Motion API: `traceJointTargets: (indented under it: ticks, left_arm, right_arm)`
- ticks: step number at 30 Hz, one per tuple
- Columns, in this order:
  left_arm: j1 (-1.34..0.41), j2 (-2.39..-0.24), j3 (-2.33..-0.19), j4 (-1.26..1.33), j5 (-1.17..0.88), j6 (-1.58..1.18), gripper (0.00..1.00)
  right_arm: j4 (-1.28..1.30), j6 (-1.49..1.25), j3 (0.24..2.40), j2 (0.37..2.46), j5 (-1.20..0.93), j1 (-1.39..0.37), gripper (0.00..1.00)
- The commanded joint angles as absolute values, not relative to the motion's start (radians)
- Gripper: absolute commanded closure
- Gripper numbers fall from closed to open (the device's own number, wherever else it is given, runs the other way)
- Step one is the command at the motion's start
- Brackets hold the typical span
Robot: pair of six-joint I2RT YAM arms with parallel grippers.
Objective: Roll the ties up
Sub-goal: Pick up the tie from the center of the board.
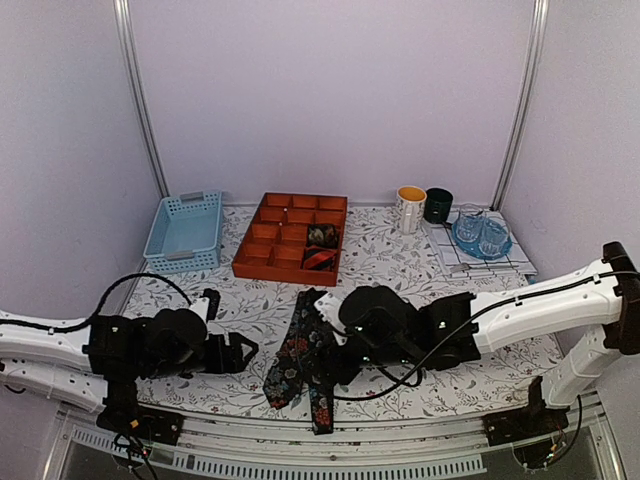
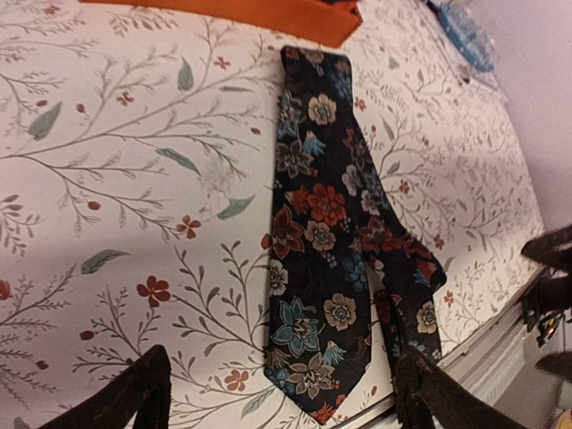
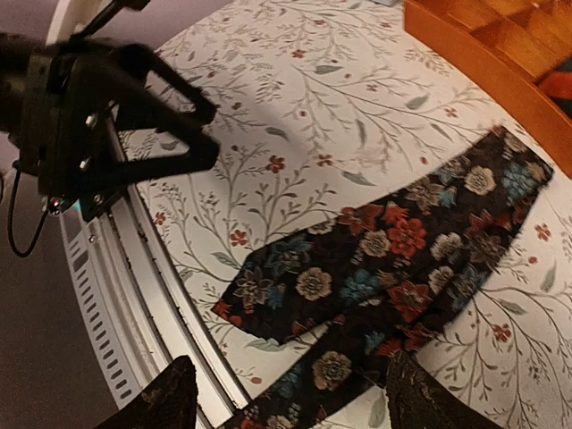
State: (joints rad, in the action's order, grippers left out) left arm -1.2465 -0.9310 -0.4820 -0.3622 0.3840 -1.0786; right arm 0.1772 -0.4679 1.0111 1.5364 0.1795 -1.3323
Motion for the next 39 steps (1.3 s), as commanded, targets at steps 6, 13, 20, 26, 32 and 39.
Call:
traceJointTargets:
  ticks: [6,13,20,26,32,39]
  left_arm:
    - [-1.232,-0.411,-0.373,-0.585,0.628,-1.172,0.18]
    - [-1.214,-0.312,-0.396,-0.656,0.664,-1.132,0.18]
    - [-1.214,-0.363,-0.423,-0.648,0.653,-1.092,0.18]
    - [-1.213,-0.419,-0.415,-0.604,0.623,-1.066,0.17]
    - [-1.212,-0.469,-0.380,-0.512,0.568,-1.052,0.16]
    - [-1.212,-0.546,-0.378,-0.442,0.535,-1.040,0.16]
  right_arm:
    - [0.206,-0.068,1.289,1.912,-0.079,-1.396,0.34]
    - [0.243,-0.024,1.401,2.066,-0.111,-1.405,0.37]
    - [0.334,0.021,1.478,2.157,-0.034,-1.414,0.38]
    - [0.399,0.031,1.497,2.189,0.053,-1.414,0.38]
    - [0.446,0.036,1.516,2.236,0.118,-1.415,0.44]
    - [0.472,0.035,1.524,2.259,0.169,-1.427,0.67]
